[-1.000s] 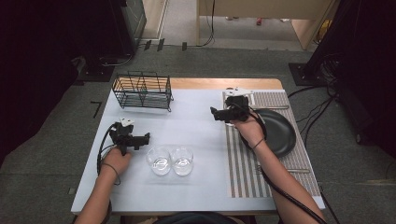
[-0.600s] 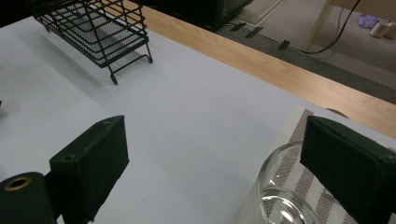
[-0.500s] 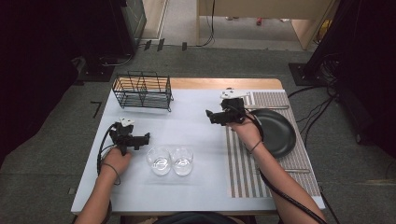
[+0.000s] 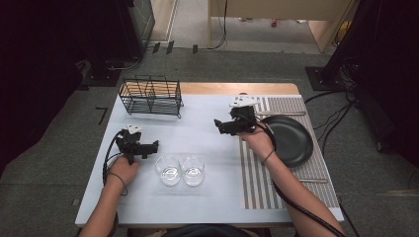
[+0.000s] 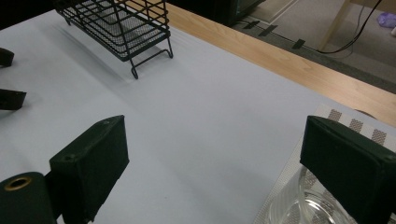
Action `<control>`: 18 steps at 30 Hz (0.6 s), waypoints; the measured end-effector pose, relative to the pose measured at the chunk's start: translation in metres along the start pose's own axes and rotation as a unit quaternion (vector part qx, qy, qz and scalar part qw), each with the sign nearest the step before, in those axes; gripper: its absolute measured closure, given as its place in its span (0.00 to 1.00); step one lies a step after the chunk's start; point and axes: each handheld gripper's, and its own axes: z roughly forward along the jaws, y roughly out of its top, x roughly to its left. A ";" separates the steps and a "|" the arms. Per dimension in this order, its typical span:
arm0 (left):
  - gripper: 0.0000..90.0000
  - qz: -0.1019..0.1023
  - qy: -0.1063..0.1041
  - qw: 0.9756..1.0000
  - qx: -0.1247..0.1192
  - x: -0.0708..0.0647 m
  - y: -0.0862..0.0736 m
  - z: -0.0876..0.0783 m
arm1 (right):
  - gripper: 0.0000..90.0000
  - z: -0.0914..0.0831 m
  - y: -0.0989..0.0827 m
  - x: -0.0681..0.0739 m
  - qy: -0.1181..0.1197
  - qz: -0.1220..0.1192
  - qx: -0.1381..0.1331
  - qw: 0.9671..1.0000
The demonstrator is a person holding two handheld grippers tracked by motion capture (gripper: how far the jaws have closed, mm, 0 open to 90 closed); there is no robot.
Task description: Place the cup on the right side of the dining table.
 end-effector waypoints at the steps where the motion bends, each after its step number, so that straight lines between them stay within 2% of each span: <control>1: 0.00 0.000 0.000 1.000 0.000 0.000 0.000 0.000 | 0.09 0.000 0.000 0.001 0.000 -0.001 0.000 1.000; 6: 0.00 0.000 0.000 1.000 0.000 0.000 0.000 0.000 | 0.09 0.002 -0.002 0.005 0.005 -0.010 0.002 1.000; 13: 0.00 -0.002 0.000 1.000 -0.001 0.000 0.000 0.000 | 0.09 0.005 -0.004 0.009 0.022 -0.003 -0.001 1.000; 18: 0.00 -0.002 0.000 1.000 -0.001 0.000 0.000 0.000 | 0.09 0.007 -0.006 0.012 0.025 -0.015 0.003 1.000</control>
